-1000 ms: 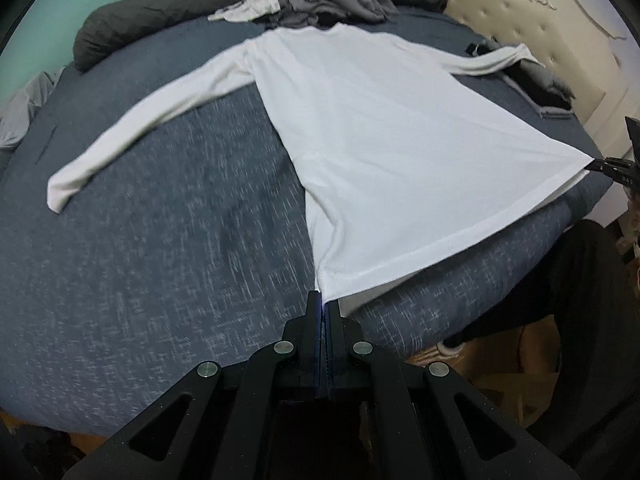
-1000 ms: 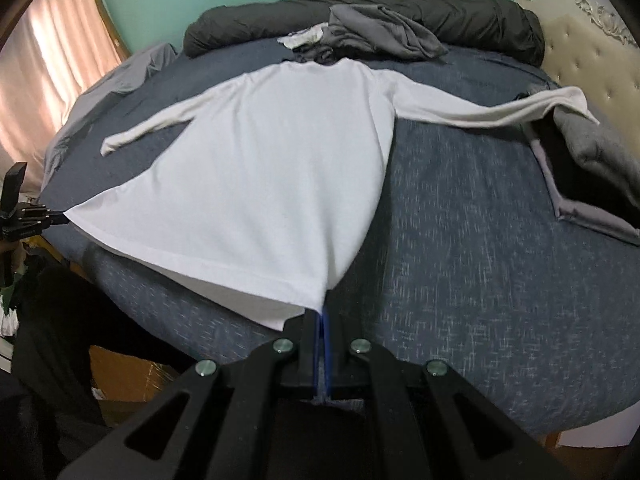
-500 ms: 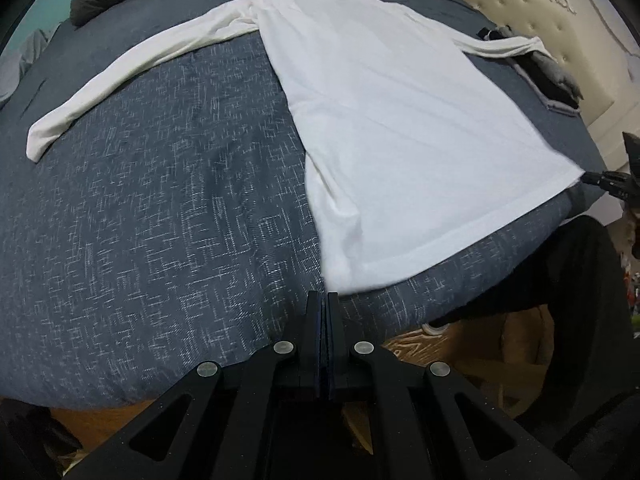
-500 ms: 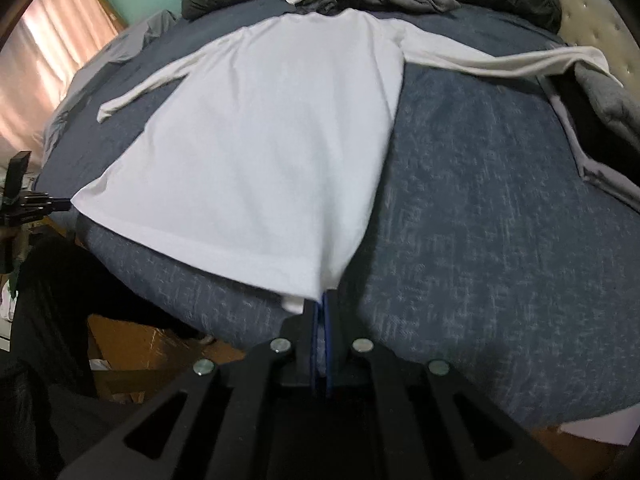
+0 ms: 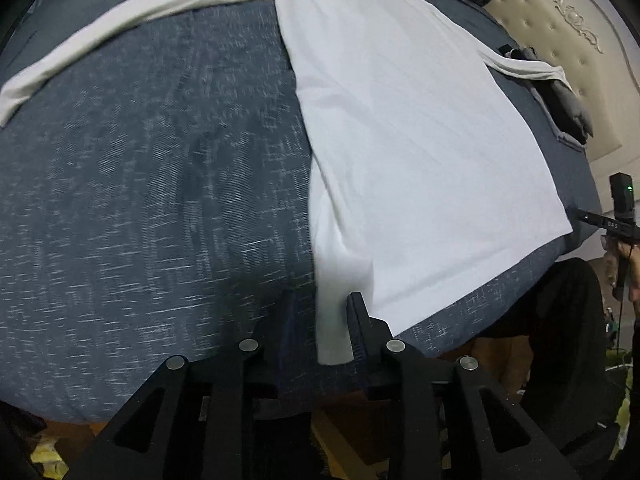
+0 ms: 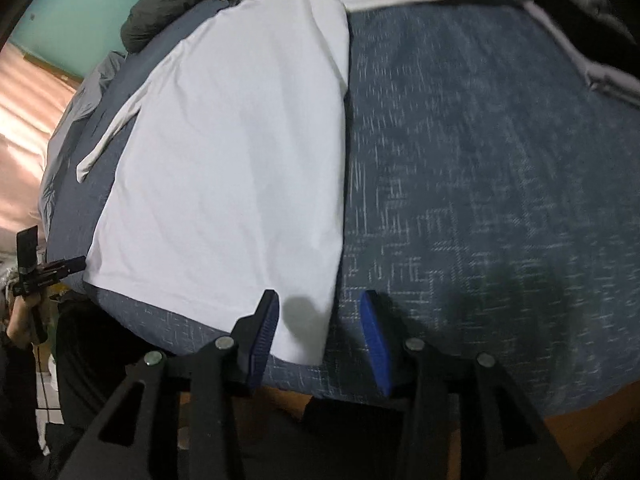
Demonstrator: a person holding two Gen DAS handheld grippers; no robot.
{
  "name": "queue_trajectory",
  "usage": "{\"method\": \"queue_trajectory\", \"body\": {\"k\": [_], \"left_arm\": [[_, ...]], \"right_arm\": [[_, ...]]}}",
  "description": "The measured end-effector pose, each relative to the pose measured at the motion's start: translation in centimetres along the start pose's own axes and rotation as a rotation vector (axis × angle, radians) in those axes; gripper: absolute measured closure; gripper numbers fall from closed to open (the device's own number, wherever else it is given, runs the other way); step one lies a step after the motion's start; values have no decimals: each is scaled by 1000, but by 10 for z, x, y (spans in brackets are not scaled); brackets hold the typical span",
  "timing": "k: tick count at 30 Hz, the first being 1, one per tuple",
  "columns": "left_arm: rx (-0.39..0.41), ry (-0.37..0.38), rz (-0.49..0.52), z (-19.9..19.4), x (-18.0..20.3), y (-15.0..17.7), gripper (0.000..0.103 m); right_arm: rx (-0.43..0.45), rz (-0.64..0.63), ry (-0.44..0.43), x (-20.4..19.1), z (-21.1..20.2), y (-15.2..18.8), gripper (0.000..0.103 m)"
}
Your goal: Fold clothes
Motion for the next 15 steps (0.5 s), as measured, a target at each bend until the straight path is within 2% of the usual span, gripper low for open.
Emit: {"method": "queue_trajectory", "body": {"k": [6,7,8,9,10,12,15], "left_arm": [[-8,9,24,10,9,-3,76],[-11,3,34,11,11,-3,79],[-8,-1,38,10,11,-4,92],[2,-3,34,8,11,-4,95],[11,-4,30,5,11,-4,95],[35,-6,32,-4,13,-5,97],[71,-17,34,-22,17,-4,98]], "right_arm": [[-42,31,-8,0,13,-1,60],[-46,30,-8,-1,14,-1,63],[-50,30,-8,-1,15,-1,67],[-55,29,-9,-1,16,-1,84],[-58,27,-9,-2,17,-1,96],[-44,14,-14,-5,13,-1,100],[-22,-6,-22,-10,7,-2,101]]}}
Point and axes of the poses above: each gripper's, at about its wrist camera, not at the fingertips, and z roughly the way its jaws point, x to its right, y to its underside, the point moved 7 cm from there along z, roughly the way its jaws point, and after that the axes turned 15 degrees about z, right-handed, at the moved point
